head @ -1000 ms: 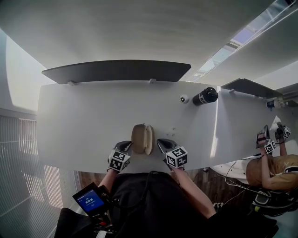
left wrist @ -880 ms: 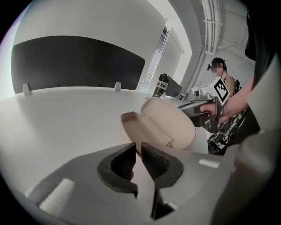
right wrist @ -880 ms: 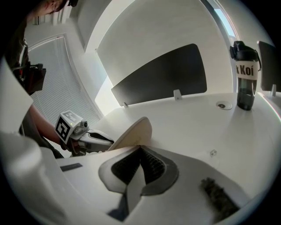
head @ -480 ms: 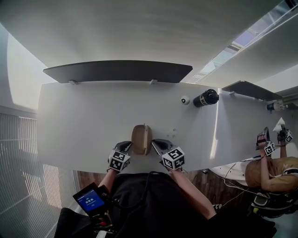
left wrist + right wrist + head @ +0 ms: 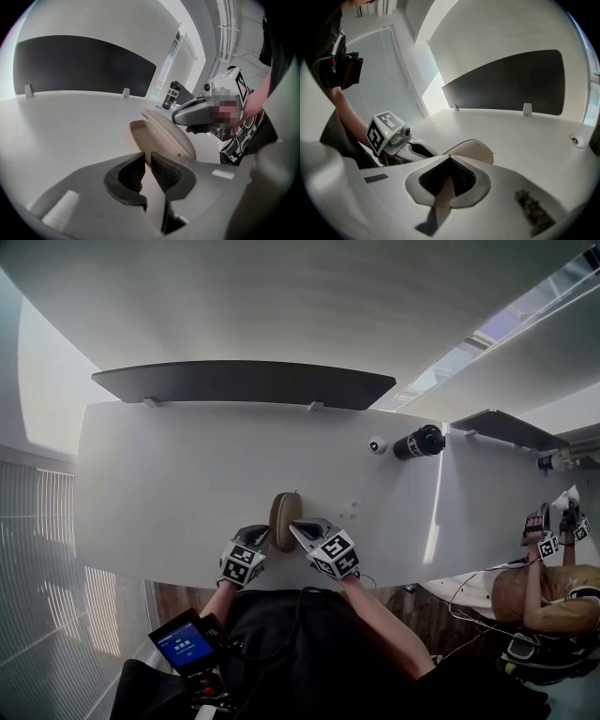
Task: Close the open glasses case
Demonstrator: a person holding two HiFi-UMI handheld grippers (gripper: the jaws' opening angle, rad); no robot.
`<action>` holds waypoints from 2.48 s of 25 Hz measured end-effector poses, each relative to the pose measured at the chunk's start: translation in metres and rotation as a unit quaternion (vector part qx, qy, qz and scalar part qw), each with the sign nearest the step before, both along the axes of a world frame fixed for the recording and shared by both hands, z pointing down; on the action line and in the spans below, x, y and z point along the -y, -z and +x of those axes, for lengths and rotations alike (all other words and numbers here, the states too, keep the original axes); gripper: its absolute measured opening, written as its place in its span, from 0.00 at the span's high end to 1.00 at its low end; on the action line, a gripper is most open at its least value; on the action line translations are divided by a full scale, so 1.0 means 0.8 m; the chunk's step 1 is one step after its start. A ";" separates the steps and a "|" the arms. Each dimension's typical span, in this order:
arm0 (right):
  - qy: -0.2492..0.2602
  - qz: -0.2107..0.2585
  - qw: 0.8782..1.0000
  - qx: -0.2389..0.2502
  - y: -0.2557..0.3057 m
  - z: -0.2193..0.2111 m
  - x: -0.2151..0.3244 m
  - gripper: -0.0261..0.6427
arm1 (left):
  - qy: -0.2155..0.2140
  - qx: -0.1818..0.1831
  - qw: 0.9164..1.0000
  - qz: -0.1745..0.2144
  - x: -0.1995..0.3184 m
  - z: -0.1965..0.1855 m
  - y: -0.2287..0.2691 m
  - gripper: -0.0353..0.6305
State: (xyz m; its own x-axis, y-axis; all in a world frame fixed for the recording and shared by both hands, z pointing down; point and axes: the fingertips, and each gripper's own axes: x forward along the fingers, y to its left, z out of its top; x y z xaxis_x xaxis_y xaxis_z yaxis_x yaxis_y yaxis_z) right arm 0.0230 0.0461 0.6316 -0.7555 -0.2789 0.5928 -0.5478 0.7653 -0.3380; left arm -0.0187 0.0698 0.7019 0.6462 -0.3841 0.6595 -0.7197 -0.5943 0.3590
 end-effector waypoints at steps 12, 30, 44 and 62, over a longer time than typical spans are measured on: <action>0.060 -0.013 0.998 -0.020 -0.026 -0.041 0.004 0.95 | -0.026 -0.032 0.998 0.056 0.019 0.006 0.068 0.88; 0.055 -0.070 0.994 0.068 -0.021 -0.035 0.008 0.95 | -0.110 0.011 0.994 0.009 -0.030 0.050 0.028 0.93; -0.106 -0.197 0.972 0.066 -0.050 0.071 0.112 0.95 | -0.096 0.014 0.995 0.005 -0.028 0.050 0.026 0.94; -0.150 -0.360 0.917 0.082 -0.095 0.073 0.125 0.95 | -0.077 0.015 0.997 0.010 -0.023 0.052 0.026 0.94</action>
